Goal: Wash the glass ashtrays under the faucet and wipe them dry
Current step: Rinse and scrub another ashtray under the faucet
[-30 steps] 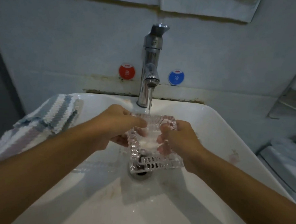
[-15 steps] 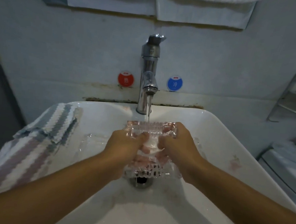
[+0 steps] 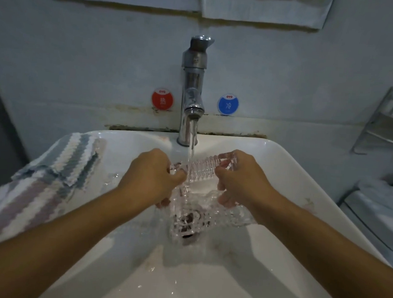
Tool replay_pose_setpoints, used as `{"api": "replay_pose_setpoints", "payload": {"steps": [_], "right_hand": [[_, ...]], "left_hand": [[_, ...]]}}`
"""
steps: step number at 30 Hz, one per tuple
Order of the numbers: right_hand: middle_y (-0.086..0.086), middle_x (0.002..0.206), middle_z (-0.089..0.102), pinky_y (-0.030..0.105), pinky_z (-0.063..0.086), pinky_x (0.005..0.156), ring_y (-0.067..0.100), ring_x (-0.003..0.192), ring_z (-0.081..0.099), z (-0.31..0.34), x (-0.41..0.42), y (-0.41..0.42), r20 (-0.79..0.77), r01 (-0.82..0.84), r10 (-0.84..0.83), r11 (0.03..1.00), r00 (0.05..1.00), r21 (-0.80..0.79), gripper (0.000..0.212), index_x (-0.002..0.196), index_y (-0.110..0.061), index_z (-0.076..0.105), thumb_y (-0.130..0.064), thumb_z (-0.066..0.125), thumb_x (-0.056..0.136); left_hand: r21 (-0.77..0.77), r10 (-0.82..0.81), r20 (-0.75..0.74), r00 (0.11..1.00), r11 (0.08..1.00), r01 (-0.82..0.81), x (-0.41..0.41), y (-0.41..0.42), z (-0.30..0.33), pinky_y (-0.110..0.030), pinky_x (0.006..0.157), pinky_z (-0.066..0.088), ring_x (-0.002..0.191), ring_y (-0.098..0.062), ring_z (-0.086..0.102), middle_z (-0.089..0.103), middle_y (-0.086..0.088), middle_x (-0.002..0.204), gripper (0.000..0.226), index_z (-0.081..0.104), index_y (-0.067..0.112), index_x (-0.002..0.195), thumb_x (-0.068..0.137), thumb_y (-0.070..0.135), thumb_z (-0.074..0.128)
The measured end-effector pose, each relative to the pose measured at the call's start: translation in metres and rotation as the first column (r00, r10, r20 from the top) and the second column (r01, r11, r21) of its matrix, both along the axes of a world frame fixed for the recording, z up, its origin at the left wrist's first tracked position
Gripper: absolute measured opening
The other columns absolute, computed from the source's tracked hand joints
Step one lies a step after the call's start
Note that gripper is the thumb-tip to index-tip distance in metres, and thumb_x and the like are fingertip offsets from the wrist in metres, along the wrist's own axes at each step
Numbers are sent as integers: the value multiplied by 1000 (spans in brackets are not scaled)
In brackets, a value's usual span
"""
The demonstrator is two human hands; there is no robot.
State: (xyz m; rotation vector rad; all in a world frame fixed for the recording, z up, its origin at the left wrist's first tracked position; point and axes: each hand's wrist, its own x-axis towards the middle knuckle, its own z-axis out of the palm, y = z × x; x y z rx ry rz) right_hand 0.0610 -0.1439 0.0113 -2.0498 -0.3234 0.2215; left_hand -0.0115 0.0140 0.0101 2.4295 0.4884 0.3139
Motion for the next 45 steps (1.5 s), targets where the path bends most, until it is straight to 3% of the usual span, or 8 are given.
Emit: {"api": "replay_pose_setpoints", "payload": {"steps": [5,12,19,23,30,35,39,45], "right_hand": [[14,97,66,25,49,42,20,47,67,-2,2,0,-23,-13,13,1000,1000,0,25,125,-15,51,-14,57,101],[11,107,66,27,53,48,28,67,69,-2,2,0,23,49,-50,998,998,24,22,122,-18,56,-14,58,100],[13,101,67,26,50,44,28,58,68,-2,5,-2,49,166,-171,981,984,99,17,115,-17,57,-11,54,99],[14,110,66,25,46,44,26,58,68,0,4,-3,61,191,-201,971,978,147,28,129,-16,54,-14,54,101],[12,103,66,41,62,66,20,63,69,0,7,-3,47,129,-132,990,990,56,22,124,-10,52,-14,49,103],[6,70,61,33,52,58,21,58,63,3,5,-5,172,59,-29,983,985,-174,24,82,-4,55,-18,49,100],[23,72,71,52,62,70,34,54,72,7,0,-4,44,-37,46,981,998,-188,26,96,7,59,-17,51,101],[15,79,68,42,63,67,22,53,70,1,-2,-1,34,-58,65,984,997,-170,25,103,1,60,-18,44,103]], "left_hand": [[-149,-60,-49,997,988,52,-1,0,4,-43,68,63,51,-27,71,69,-18,59,45,65,-13,78,96,28,64],[-203,-14,-20,1000,979,10,3,-4,-1,-39,62,62,55,-24,66,60,-17,67,36,56,2,76,101,28,55],[-675,-88,-100,991,738,-2,-2,-22,-20,-47,78,61,85,-28,72,73,-16,102,19,63,5,112,101,18,57],[-843,-263,-149,953,538,17,-1,-19,-12,-37,69,62,74,-23,72,71,-15,98,18,62,-1,115,98,-2,58],[-804,-221,-161,962,594,2,-1,-12,2,-31,57,61,73,-27,70,67,-17,93,24,57,-10,116,95,-14,46],[-660,-133,-209,969,751,-39,1,-5,1,-29,52,58,61,-22,66,67,-16,84,16,61,-4,109,95,-8,55],[-566,-61,-199,978,822,-64,3,1,3,-29,47,56,56,-22,60,66,-16,81,18,60,3,109,96,-7,53],[-584,-36,-132,991,810,-48,2,3,2,-23,41,49,47,-15,53,63,-12,81,26,58,1,108,103,26,52]]}}
